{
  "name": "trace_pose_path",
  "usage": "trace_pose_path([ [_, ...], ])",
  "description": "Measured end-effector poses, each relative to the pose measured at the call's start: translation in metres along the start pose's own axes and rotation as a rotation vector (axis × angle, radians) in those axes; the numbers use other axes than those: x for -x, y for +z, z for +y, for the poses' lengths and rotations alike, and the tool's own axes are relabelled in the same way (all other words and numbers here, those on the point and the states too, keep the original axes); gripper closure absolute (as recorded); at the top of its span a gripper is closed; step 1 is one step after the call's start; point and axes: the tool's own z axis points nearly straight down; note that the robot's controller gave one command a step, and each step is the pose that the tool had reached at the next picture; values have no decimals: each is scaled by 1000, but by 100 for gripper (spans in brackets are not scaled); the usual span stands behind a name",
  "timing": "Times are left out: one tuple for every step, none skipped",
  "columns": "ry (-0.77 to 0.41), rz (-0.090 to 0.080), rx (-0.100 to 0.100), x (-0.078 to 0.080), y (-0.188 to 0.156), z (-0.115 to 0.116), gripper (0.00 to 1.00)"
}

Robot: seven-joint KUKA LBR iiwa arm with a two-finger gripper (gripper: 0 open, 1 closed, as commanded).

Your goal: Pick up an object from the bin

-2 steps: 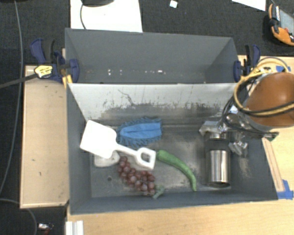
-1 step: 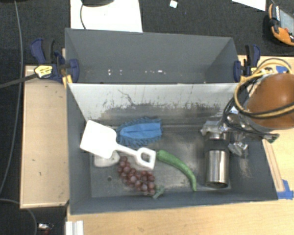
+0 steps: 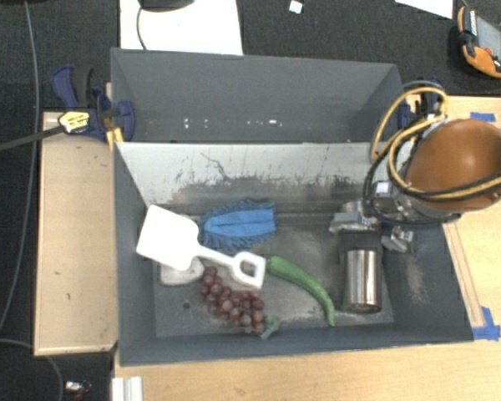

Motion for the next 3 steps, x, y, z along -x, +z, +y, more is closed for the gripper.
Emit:
trace_pose_path([
  [31,-10,-15,0,3,1,0],
  [-298,-20,-19,3,5,-7,0],
  [-160,-33,-17,-6,11,-15,100],
])
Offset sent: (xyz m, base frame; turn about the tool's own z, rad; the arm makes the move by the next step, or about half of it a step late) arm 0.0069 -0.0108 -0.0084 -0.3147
